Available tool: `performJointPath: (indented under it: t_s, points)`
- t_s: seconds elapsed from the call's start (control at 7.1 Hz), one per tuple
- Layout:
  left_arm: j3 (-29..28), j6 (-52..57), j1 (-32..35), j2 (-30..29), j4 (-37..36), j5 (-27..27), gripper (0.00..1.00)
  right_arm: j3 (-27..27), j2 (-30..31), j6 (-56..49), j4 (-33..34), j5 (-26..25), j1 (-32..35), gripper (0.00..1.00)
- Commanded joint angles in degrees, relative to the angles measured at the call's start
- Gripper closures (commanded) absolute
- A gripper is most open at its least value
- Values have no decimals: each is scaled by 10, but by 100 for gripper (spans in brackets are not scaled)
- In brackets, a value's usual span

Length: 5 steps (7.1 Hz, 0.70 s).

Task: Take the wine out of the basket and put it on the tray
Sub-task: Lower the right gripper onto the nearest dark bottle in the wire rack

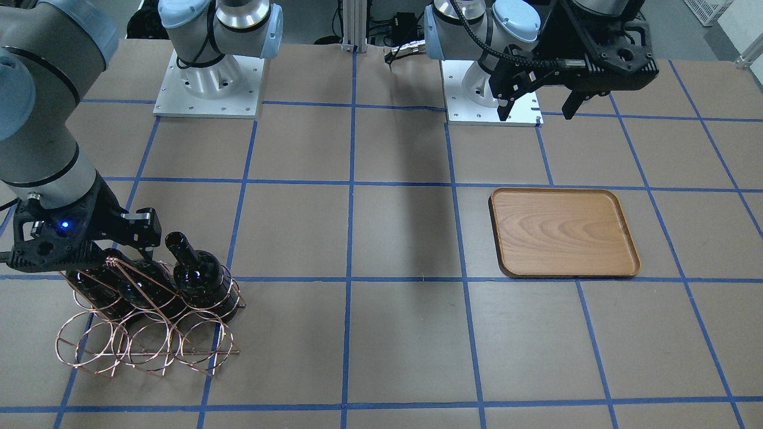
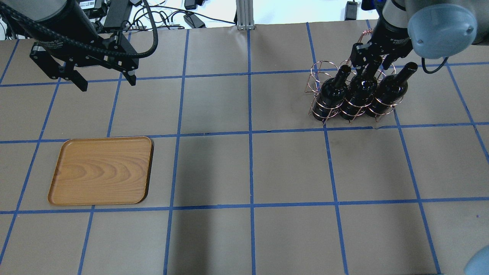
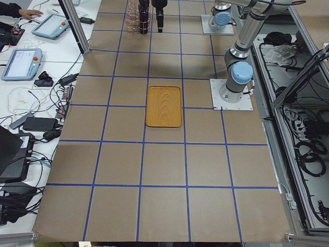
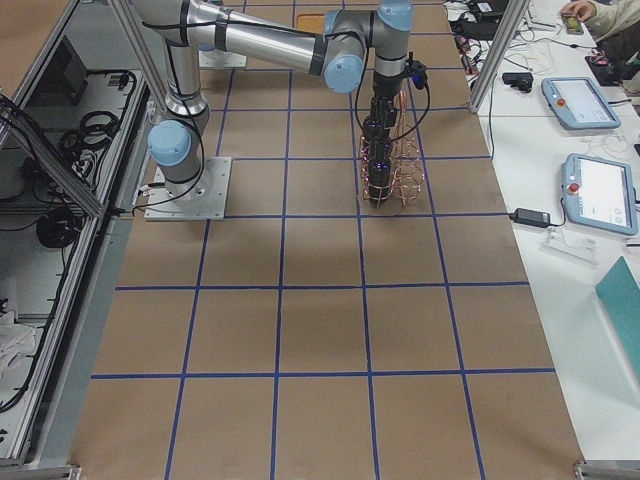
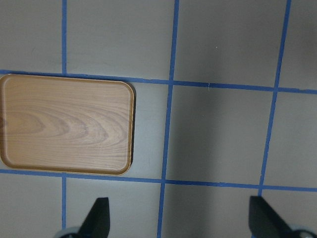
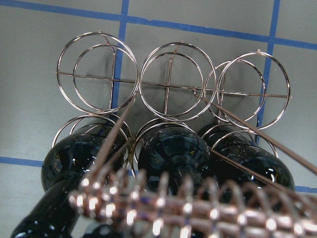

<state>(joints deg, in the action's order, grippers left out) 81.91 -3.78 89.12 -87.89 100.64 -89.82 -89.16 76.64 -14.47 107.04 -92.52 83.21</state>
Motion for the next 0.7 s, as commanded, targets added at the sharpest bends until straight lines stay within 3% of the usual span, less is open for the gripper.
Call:
performJointPath:
  t_s: [0.0, 0.14, 0.28, 0.42, 0.56]
  points:
    - [0, 0, 0, 0, 0, 0, 0, 0, -6, -1, 12, 1, -3, 44]
    - [0, 0, 0, 0, 0, 0, 0, 0, -8, -2, 19, 0, -7, 44]
    - [0, 0, 0, 0, 0, 0, 0, 0, -10, -5, 23, 0, -9, 51]
    - [0, 0, 0, 1, 0, 0, 0, 0, -10, -4, 19, 2, -10, 69]
    - [0, 0, 0, 1, 0, 0, 0, 0, -10, 4, 19, 3, -10, 72]
